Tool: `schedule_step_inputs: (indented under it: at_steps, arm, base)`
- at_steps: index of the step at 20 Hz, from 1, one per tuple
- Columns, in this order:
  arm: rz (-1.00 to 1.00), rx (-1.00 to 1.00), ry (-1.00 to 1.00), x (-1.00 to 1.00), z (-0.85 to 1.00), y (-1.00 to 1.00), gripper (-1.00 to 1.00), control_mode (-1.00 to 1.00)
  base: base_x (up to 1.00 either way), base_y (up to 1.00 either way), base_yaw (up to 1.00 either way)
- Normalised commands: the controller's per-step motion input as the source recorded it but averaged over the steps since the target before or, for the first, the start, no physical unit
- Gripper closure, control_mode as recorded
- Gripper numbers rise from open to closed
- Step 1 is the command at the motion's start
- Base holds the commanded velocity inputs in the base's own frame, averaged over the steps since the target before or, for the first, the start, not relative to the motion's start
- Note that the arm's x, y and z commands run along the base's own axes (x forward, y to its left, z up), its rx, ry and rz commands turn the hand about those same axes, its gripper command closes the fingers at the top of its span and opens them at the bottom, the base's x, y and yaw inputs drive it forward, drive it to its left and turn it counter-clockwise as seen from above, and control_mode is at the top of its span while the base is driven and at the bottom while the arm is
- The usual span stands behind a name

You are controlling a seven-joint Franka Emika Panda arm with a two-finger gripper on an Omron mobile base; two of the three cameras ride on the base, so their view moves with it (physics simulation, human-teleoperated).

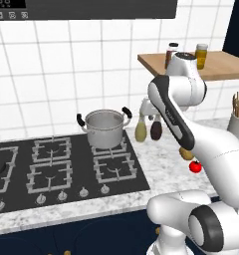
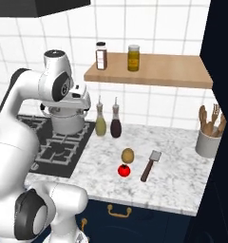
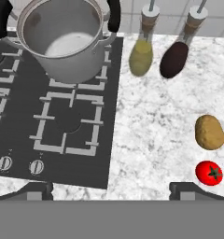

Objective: Put the tomato and potato in the pot. Retrieve the spatula and lightly stir the vegetables in the pot.

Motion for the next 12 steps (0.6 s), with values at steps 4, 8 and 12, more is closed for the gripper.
schedule_step_inputs:
  at_steps: [4,8,12]
  arm:
    - [-0.05,0.0,0.02,0.08,-0.03,-0.03,-1.0,-1.0]
    - [-0.01,0.0,0.02,-0.11,-0.38,-0.21,-1.0,-1.0]
    - [0.0,-0.01,0.01,-0.21,-0.65,-0.43,-1.0,-1.0]
  base:
    - [0.12,-0.02,-0.02]
    - [0.0,0.0,0.0]
    - [0.0,0.0,0.0]
